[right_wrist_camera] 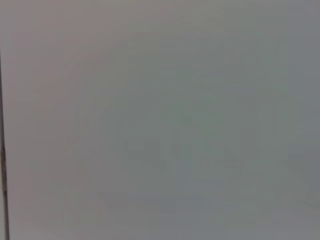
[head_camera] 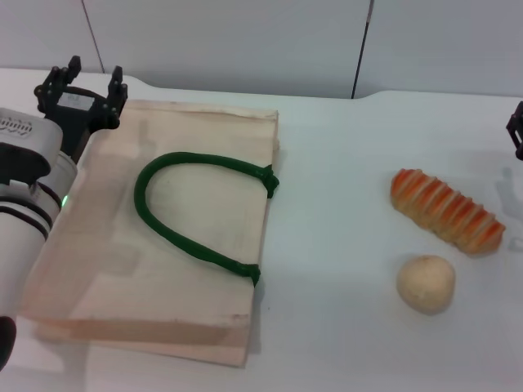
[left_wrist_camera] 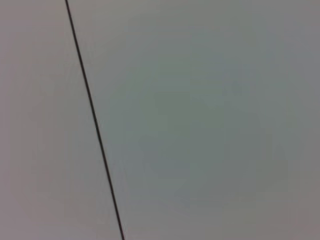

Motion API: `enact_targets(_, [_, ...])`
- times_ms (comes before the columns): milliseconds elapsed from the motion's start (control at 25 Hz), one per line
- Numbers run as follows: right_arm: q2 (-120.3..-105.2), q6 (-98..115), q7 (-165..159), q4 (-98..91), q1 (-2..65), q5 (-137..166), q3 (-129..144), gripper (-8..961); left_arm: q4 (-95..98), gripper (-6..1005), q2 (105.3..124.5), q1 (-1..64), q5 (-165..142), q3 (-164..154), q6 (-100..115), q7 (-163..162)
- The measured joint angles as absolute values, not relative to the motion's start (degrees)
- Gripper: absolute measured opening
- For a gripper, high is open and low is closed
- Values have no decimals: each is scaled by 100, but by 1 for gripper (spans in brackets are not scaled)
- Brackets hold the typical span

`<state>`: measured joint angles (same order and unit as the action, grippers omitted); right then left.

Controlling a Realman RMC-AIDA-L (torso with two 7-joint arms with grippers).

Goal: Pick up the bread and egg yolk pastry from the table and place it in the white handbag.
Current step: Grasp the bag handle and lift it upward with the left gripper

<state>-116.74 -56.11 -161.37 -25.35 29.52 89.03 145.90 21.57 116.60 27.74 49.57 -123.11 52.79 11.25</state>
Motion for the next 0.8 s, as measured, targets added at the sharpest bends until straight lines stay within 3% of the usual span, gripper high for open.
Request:
enact_targets(560, [-11671, -5371, -16136, -2341, 2958, 8903, 14590, 801, 3606, 551, 11592, 2570, 4950, -12186, 3942, 2048])
enact_targets(800, [-11666, -5272, -16137, -2324, 2998, 8903, 14590, 801, 4626, 543, 11392, 2402, 4935, -11898, 2660, 2366])
